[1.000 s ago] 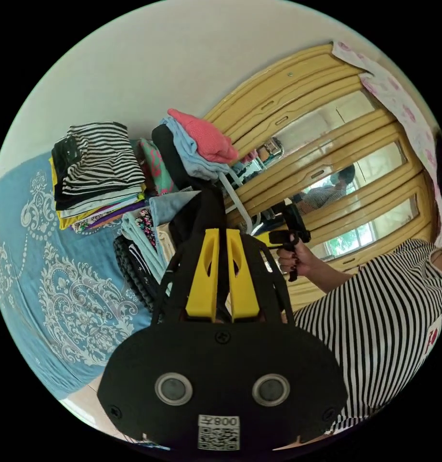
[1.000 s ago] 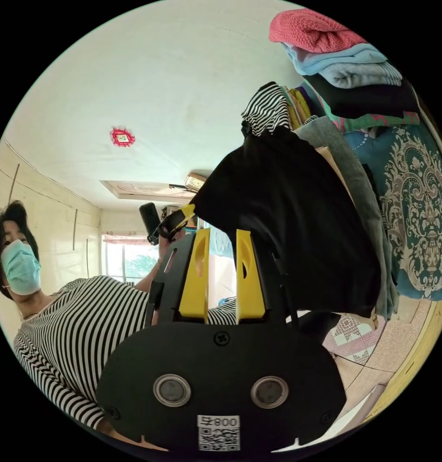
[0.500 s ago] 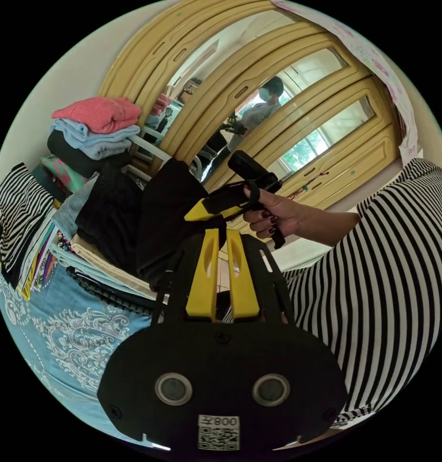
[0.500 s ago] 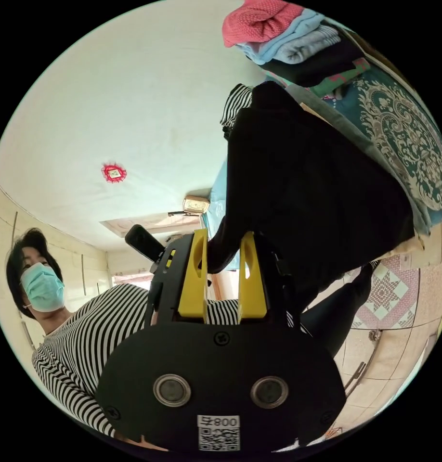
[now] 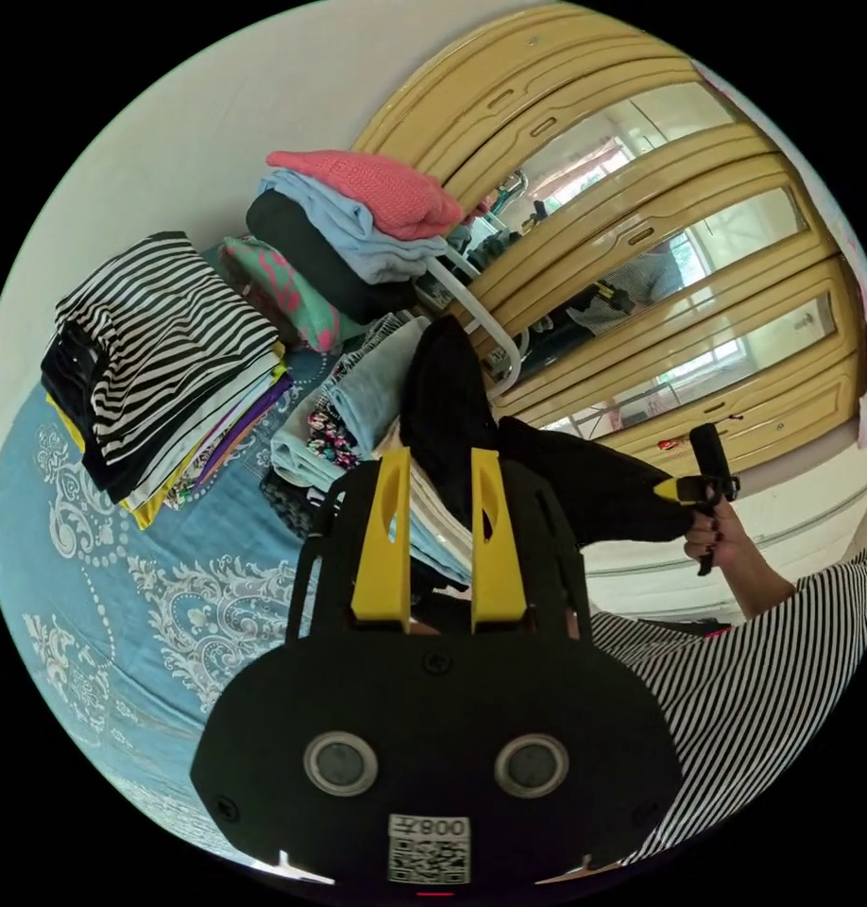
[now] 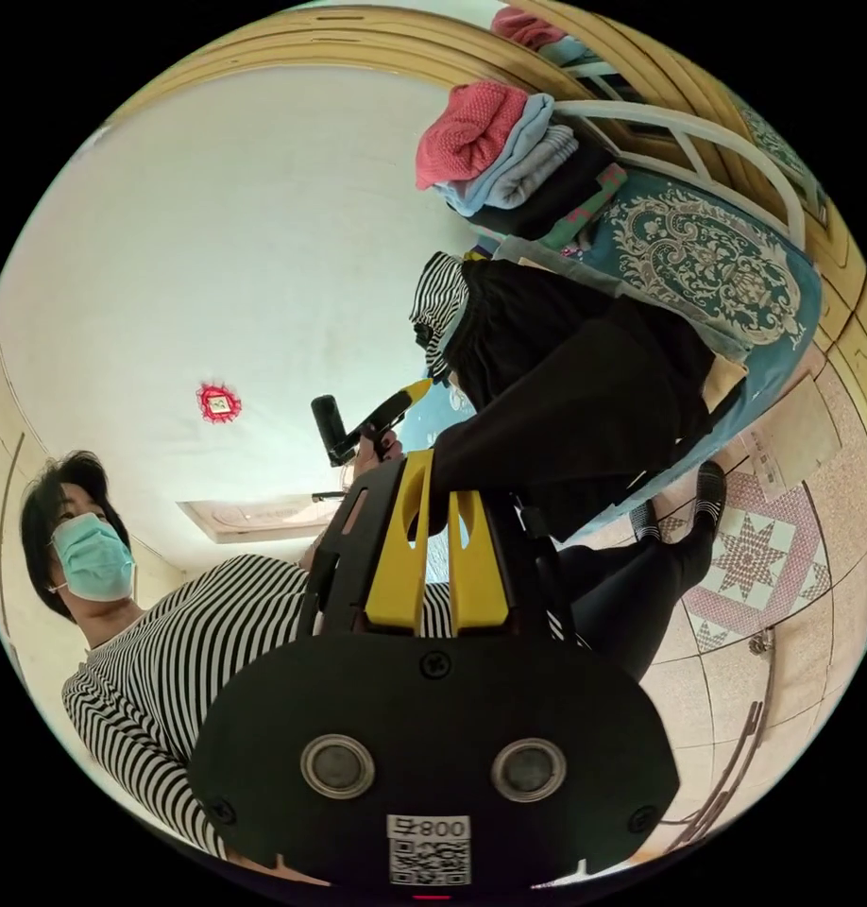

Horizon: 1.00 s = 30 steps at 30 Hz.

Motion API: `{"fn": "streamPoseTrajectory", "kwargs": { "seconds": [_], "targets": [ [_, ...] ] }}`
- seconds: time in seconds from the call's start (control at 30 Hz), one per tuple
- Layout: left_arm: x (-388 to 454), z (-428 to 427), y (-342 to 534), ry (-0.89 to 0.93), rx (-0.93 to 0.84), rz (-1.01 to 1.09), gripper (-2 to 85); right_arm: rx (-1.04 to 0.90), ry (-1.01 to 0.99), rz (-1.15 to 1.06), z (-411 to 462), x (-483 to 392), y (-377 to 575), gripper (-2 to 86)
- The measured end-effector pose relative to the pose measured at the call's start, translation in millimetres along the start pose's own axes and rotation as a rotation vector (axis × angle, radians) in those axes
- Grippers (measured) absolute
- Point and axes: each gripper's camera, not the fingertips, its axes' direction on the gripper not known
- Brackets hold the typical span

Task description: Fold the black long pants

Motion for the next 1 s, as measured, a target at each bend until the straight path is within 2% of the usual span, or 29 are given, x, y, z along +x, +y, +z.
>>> {"fn": "streamPoseTrajectory", "kwargs": {
  "seconds": [0.17,0.5,0.87,1.0],
  "targets": [
    [-0.3,24.0,-41.7,-0.04,-0.091,0.058,7.7,0.047,0.0,0.022,0.1,10.6,26.9,-0.2],
    [8.9,22.5,-77.4,-0.056,-0.089,0.132,2.6,0.088,-0.017,0.062,6.8,34.1,71.8,-0.2],
    [-7.1,-31.6,-84.6,0.431,0.18,0.019,1.5,0.16,-0.022,-0.061,-9.8,7.9,113.2,-0.1],
    [-7.7,-55.0,-83.9,0.51,0.291,0.006,1.3,0.154,-0.009,-0.179,-13.0,-20.3,125.0,0.3]
  ]
}}
